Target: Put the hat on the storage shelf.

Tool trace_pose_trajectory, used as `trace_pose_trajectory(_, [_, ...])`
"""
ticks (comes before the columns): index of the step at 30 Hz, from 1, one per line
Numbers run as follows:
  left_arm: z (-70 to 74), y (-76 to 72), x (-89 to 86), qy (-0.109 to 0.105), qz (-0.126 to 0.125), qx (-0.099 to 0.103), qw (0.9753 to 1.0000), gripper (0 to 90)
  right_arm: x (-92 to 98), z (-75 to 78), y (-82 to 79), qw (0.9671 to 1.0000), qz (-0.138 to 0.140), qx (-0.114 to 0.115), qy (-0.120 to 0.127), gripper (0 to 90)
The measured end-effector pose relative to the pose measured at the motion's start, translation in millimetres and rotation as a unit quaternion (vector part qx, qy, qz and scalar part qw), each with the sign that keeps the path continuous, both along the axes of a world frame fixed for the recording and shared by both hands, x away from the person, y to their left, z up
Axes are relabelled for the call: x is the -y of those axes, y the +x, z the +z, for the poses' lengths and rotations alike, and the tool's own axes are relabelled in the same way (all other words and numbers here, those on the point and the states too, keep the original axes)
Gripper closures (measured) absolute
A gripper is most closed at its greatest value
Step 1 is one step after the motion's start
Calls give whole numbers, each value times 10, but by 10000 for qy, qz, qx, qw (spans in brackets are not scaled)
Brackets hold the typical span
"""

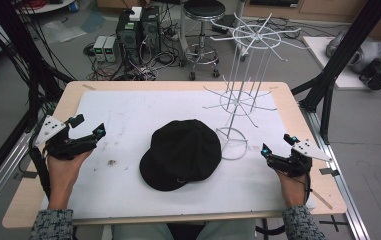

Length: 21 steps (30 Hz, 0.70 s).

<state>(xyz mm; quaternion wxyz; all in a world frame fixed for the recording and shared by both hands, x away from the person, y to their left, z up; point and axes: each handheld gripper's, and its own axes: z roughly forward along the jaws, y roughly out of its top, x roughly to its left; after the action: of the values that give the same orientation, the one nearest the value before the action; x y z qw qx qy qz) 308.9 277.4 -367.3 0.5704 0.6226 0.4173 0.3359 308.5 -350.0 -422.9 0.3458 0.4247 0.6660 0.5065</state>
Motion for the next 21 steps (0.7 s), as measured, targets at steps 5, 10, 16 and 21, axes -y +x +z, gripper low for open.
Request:
trace_pose_trajectory(5, [14,-13,-16,-52,15,35,10000,175,2,-2,5,10000,12,-10,-21,108])
trace_pose_trajectory(10, [37,-20,-18,-123,-26,51,9999,175,13,3,-13,10000,-5,18,-5,108])
trace_pose_trajectory(16, [37,-9,19,-111,-93,39,9999,177,22,2,-12,10000,-30,3,-5,108])
trace_pose_trajectory(21, [56,-10,58,-112,-177,48,9998,177,9,1,-4,10000,-12,-19,-35,108])
